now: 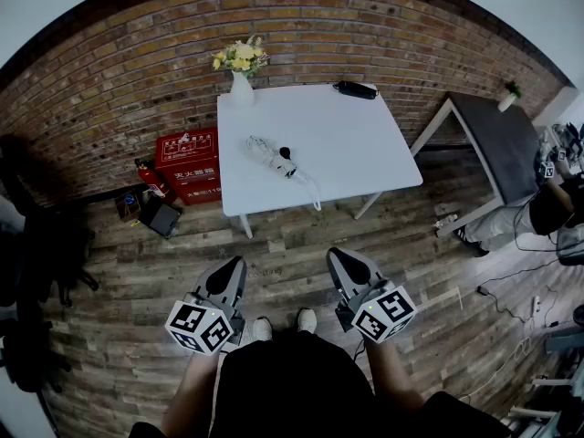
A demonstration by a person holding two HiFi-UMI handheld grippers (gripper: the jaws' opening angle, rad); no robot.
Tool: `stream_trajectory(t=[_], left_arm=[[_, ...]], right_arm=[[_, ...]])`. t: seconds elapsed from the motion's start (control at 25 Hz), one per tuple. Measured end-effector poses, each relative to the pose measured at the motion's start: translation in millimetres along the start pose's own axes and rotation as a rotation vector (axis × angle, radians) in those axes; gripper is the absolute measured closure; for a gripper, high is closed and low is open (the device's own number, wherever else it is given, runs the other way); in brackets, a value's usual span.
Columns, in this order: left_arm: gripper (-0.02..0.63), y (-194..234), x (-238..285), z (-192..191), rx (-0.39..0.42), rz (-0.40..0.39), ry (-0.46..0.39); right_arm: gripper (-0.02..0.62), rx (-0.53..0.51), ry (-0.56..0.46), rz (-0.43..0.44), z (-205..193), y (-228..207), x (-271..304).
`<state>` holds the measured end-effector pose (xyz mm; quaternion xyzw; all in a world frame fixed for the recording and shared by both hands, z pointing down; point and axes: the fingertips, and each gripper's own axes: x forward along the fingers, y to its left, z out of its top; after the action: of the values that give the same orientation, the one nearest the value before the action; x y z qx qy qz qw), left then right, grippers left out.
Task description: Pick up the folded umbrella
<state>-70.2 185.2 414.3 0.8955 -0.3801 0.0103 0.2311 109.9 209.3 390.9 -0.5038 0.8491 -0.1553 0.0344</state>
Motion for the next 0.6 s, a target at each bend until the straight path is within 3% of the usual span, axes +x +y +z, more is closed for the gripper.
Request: stream_trajectory(t=[0.6], left_arm=[[0.592,8,-4,16,0.007,-0.015,-0.044]], right_arm=[[0.574,-0.001,-0.005,0.003,-1,12,4]])
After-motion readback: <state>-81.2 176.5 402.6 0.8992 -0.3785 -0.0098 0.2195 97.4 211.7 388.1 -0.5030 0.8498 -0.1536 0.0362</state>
